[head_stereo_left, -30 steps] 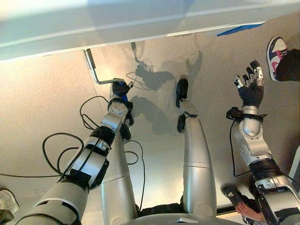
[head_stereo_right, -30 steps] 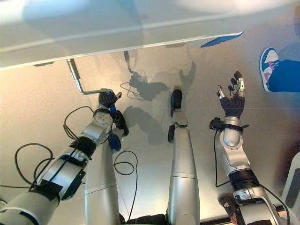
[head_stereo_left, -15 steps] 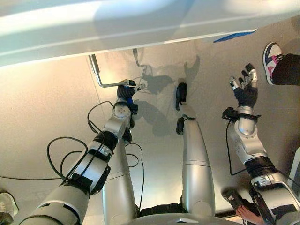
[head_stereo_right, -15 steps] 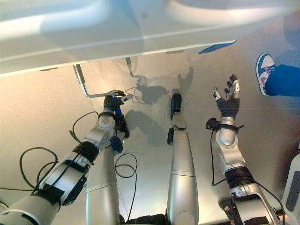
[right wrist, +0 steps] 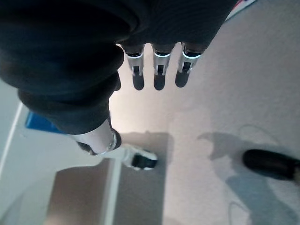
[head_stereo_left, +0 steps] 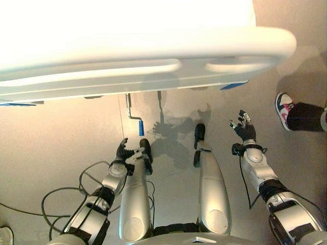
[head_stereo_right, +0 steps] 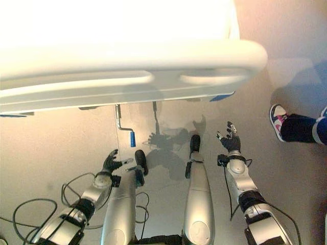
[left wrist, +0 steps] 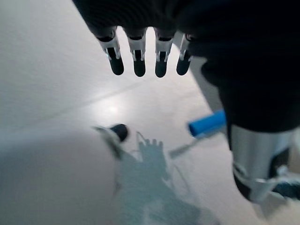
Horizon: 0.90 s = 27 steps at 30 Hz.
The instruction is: Raise the hospital bed
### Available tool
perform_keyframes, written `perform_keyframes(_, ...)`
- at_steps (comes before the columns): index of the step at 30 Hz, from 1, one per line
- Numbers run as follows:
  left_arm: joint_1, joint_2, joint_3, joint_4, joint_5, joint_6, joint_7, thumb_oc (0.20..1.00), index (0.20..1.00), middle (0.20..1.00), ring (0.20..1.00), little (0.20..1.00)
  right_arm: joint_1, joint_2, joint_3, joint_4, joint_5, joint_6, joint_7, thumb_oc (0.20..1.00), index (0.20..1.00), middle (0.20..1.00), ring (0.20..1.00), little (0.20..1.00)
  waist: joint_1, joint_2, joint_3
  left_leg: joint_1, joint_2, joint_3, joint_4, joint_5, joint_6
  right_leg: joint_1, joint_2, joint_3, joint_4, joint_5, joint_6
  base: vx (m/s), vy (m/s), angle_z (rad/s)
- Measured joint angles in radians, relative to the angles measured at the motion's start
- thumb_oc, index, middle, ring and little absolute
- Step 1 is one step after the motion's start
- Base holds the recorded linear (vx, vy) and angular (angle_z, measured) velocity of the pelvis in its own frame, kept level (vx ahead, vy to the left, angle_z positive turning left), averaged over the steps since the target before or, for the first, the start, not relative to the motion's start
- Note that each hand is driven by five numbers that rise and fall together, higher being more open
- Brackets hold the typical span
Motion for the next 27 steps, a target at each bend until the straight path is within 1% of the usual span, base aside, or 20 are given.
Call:
perform_keyframes(1,0.016,-0.001,0.009,0.010,0.007,-0.001,-0.008,1.000,1.000,1.000,1.000,1.000,0.009,-0.002,0.000,0.017,-0.010,0.002,0.007,1.000,1.000,1.000,1.000,1.000,0.005,0.003,-0.002,0.034,0.000,-0.004,-0.020,0.001,-0.002,0.036,0.001,-0.008,-0.014,-0.001,0.000,0.04,-0.055,0.15)
perform_keyframes(2,0.043,0.001,0.020,0.021,0.019,-0.005,-0.020,1.000,1.000,1.000,1.000,1.000,0.019,-0.005,-0.008,0.048,-0.020,0.005,0.018,1.000,1.000,1.000,1.000,1.000,0.016,0.014,-0.016,0.068,0.001,-0.009,-0.050,0.009,-0.002,0.074,0.000,-0.023,-0.034,-0.003,-0.003,0.08,-0.096,0.12)
perform_keyframes(3,0.052,-0.001,0.027,0.021,0.020,-0.007,-0.025,1.000,1.000,1.000,1.000,1.000,0.019,-0.002,-0.017,0.070,-0.021,0.006,0.023,1.000,1.000,1.000,1.000,1.000,0.022,0.016,-0.017,0.090,-0.002,-0.007,-0.065,0.018,-0.004,0.094,0.000,-0.024,-0.045,-0.001,-0.004,0.07,-0.075,0.15)
perform_keyframes(4,0.074,-0.015,0.070,0.031,0.019,-0.013,-0.040,1.000,1.000,1.000,1.000,1.000,0.018,0.005,-0.025,0.142,-0.042,0.021,0.038,1.000,1.000,1.000,1.000,1.000,0.031,0.023,-0.020,0.155,-0.003,-0.008,-0.107,0.034,-0.008,0.156,0.000,-0.036,-0.075,0.005,-0.001,0.06,-0.070,0.07)
perform_keyframes(5,0.087,-0.025,0.091,0.037,0.018,-0.015,-0.043,1.000,1.000,1.000,1.000,1.000,0.033,0.007,-0.024,0.166,-0.052,0.034,0.043,1.000,1.000,1.000,1.000,1.000,0.027,0.031,-0.034,0.180,-0.005,-0.011,-0.128,0.040,-0.010,0.181,0.002,-0.042,-0.089,0.007,-0.001,0.05,-0.052,0.14)
perform_keyframes(6,0.126,-0.034,0.088,0.049,0.017,-0.018,-0.045,1.000,1.000,1.000,1.000,1.000,0.085,0.003,-0.023,0.168,-0.073,0.043,0.053,1.000,1.000,1.000,1.000,1.000,0.039,0.049,-0.112,0.174,-0.002,-0.018,-0.151,0.040,-0.010,0.177,0.000,-0.054,-0.096,0.002,-0.002,0.07,-0.076,0.14)
perform_keyframes(8,0.151,-0.044,0.098,0.057,0.016,-0.021,-0.057,1.000,1.000,1.000,1.000,1.000,0.130,0.002,-0.021,0.169,-0.109,0.051,0.064,1.000,1.000,1.000,1.000,1.000,0.052,0.063,-0.152,0.215,-0.008,-0.022,-0.195,0.060,-0.014,0.209,0.004,-0.060,-0.122,0.005,-0.001,0.05,-0.055,0.10)
perform_keyframes(9,0.161,-0.049,0.099,0.062,0.016,-0.022,-0.060,1.000,1.000,1.000,1.000,1.000,0.140,0.006,-0.019,0.186,-0.129,0.057,0.075,1.000,1.000,1.000,1.000,1.000,0.051,0.072,-0.166,0.244,-0.008,-0.026,-0.218,0.068,-0.016,0.239,0.005,-0.071,-0.135,0.006,-0.001,0.04,-0.081,0.12)
perform_keyframes(10,0.174,-0.054,0.098,0.066,0.016,-0.022,-0.063,1.000,1.000,1.000,1.000,1.000,0.153,0.013,-0.017,0.195,-0.143,0.066,0.080,1.000,1.000,1.000,1.000,1.000,0.053,0.075,-0.184,0.276,-0.010,-0.032,-0.247,0.080,-0.019,0.270,0.008,-0.078,-0.155,0.008,0.000,0.04,-0.090,0.12)
perform_keyframes(11,0.191,-0.056,0.096,0.065,0.016,-0.025,-0.066,1.000,1.000,1.000,1.000,1.000,0.170,0.023,-0.013,0.198,-0.150,0.069,0.083,1.000,1.000,1.000,1.000,1.000,0.053,0.076,-0.217,0.284,-0.010,-0.035,-0.261,0.081,-0.018,0.274,0.011,-0.079,-0.158,0.006,0.000,0.05,-0.120,0.10)
perform_keyframes(12,0.223,-0.057,0.105,0.077,0.018,-0.031,-0.067,1.000,1.000,1.000,1.000,1.000,0.209,0.047,0.003,0.202,-0.172,0.074,0.092,1.000,1.000,1.000,1.000,1.000,0.053,0.073,-0.271,0.322,-0.005,-0.035,-0.303,0.091,-0.023,0.310,0.022,-0.090,-0.187,0.007,-0.003,0.06,-0.104,0.02)
perform_keyframes(13,0.233,-0.057,0.103,0.082,0.018,-0.034,-0.067,1.000,1.000,1.000,1.000,1.000,0.220,0.057,0.007,0.201,-0.182,0.074,0.101,1.000,1.000,1.000,1.000,1.000,0.054,0.070,-0.296,0.333,-0.004,-0.037,-0.314,0.097,-0.028,0.317,0.025,-0.092,-0.192,0.006,-0.004,0.05,-0.076,0.01)
perform_keyframes(14,0.240,-0.057,0.103,0.084,0.018,-0.035,-0.067,1.000,1.000,1.000,1.000,1.000,0.236,0.066,0.005,0.206,-0.188,0.074,0.107,1.000,1.000,1.000,1.000,1.000,0.054,0.069,-0.320,0.338,0.001,-0.038,-0.325,0.097,-0.025,0.320,0.027,-0.096,-0.194,0.004,-0.005,0.04,-0.062,0.04)
perform_keyframes(15,0.249,-0.059,0.106,0.090,0.018,-0.035,-0.067,1.000,1.000,1.000,1.000,1.000,0.239,0.086,0.001,0.243,-0.192,0.077,0.117,1.000,1.000,1.000,1.000,1.000,0.055,0.068,-0.332,0.375,0.003,-0.040,-0.351,0.105,-0.029,0.359,0.035,-0.101,-0.218,0.008,-0.004,0.03,-0.034,0.03)
perform_keyframes(16,0.251,-0.060,0.103,0.094,0.018,-0.035,-0.066,1.000,1.000,1.000,1.000,1.000,0.243,0.092,0.001,0.255,-0.192,0.080,0.121,1.000,1.000,1.000,1.000,1.000,0.055,0.065,-0.345,0.385,0.004,-0.040,-0.358,0.105,-0.028,0.366,0.037,-0.102,-0.221,0.008,-0.004,0.07,-0.043,0.04)
perform_keyframes(17,0.253,-0.062,0.104,0.094,0.018,-0.035,-0.065,1.000,1.000,1.000,1.000,1.000,0.260,0.097,0.000,0.261,-0.191,0.081,0.123,1.000,1.000,1.000,1.000,1.000,0.056,0.063,-0.371,0.386,0.006,-0.040,-0.364,0.105,-0.028,0.367,0.037,-0.103,-0.221,0.002,-0.006,0.09,-0.038,-0.02)
perform_keyframes(21,0.268,-0.071,0.105,0.095,0.018,-0.036,-0.062,1.000,1.000,1.000,1.000,1.000,0.285,0.110,-0.001,0.284,-0.189,0.082,0.136,1.000,1.000,1.000,1.000,1.000,0.057,0.051,-0.398,0.421,0.002,-0.043,-0.386,0.114,-0.025,0.407,0.034,-0.109,-0.242,0.005,-0.003,0.08,-0.024,0.05)
perform_keyframes(24,0.271,-0.077,0.099,0.095,0.022,-0.037,-0.062,1.000,1.000,1.000,1.000,1.000,0.298,0.124,-0.001,0.326,-0.190,0.094,0.143,1.000,1.000,1.000,1.000,1.000,0.058,0.036,-0.426,0.443,0.003,-0.056,-0.398,0.114,-0.024,0.441,0.032,-0.125,-0.258,0.005,0.000,0.10,-0.014,0.11)
perform_keyframes(27,0.280,-0.077,0.095,0.094,0.029,-0.040,-0.065,1.000,1.000,1.000,1.000,1.000,0.306,0.130,-0.001,0.341,-0.192,0.101,0.149,1.000,1.000,1.000,1.000,1.000,0.061,0.034,-0.442,0.475,0.004,-0.059,-0.414,0.115,-0.022,0.476,0.034,-0.128,-0.280,0.007,0.001,0.07,-0.011,0.05)
